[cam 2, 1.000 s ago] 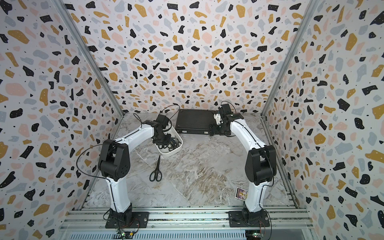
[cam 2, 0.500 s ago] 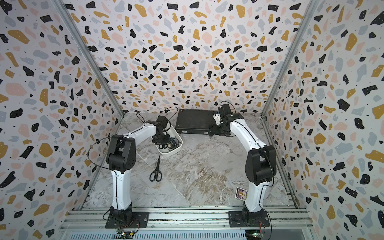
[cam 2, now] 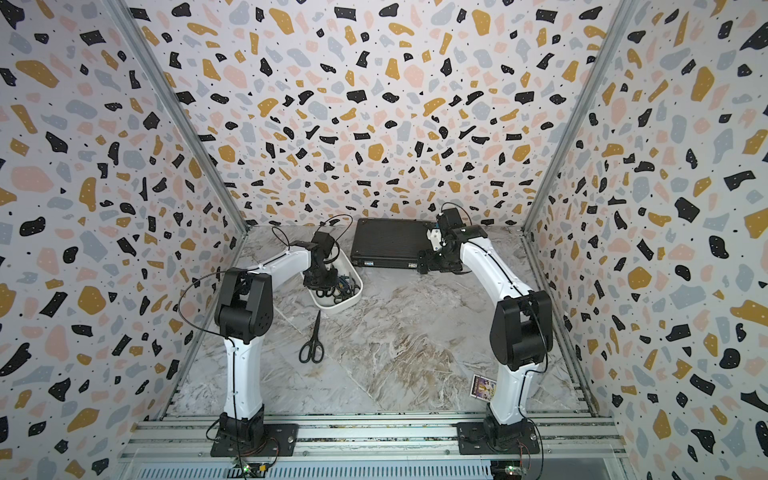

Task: Take the scissors out of the storage box
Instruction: Pick up the scissors from the storage box.

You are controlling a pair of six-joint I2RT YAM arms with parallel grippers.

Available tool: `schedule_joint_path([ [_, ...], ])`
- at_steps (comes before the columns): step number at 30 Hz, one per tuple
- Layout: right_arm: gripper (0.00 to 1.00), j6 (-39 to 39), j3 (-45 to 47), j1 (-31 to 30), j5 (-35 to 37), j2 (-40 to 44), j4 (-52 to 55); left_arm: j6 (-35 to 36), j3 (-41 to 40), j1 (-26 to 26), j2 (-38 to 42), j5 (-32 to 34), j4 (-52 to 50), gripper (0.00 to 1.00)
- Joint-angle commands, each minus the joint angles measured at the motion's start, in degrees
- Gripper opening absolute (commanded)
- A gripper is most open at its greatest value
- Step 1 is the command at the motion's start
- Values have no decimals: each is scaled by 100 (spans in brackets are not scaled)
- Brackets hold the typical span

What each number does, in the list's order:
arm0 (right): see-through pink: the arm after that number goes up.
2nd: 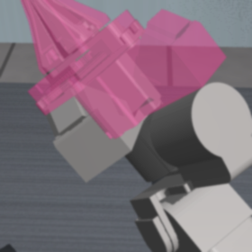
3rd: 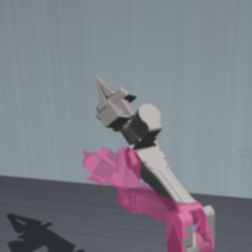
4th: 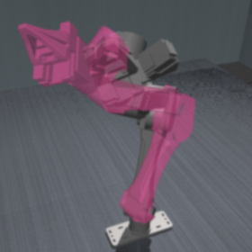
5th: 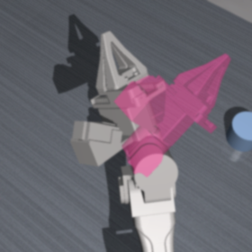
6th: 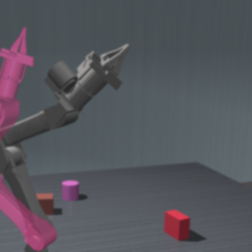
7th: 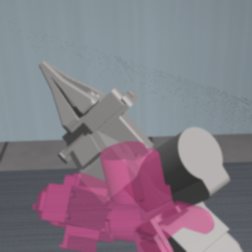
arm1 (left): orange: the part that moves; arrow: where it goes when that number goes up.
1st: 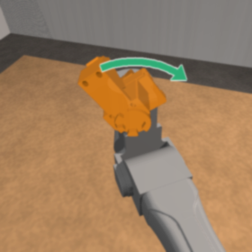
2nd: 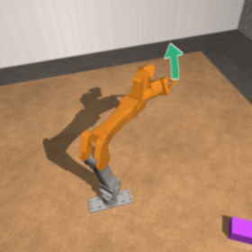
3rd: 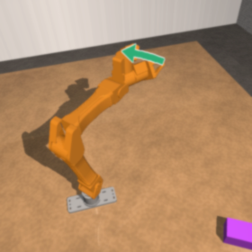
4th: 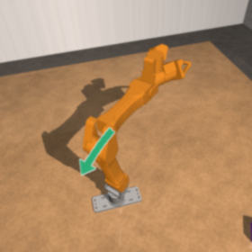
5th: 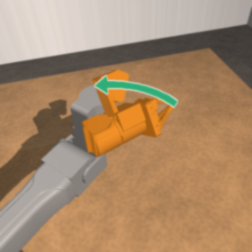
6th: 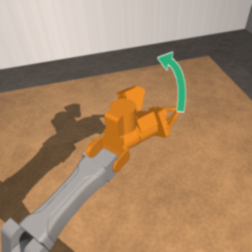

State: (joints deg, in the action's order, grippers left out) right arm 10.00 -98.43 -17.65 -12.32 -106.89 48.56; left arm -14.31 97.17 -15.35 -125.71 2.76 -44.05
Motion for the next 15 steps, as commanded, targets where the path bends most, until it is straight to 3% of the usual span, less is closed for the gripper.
schedule_joint_path([
  [1, 87, -66, -251, -28, 7, 64, 154, -62, 57, 28, 427, -187, 15, 9],
  [8, 87, -86, -281, -28, 23, 72, 151, -179, -250, -327, 1699, -259, -208, 9],
  [15, 87, -89, -156, -28, 16, 240, 135, -771, -1985, -1184, 3412, -351, -226, 9],
])
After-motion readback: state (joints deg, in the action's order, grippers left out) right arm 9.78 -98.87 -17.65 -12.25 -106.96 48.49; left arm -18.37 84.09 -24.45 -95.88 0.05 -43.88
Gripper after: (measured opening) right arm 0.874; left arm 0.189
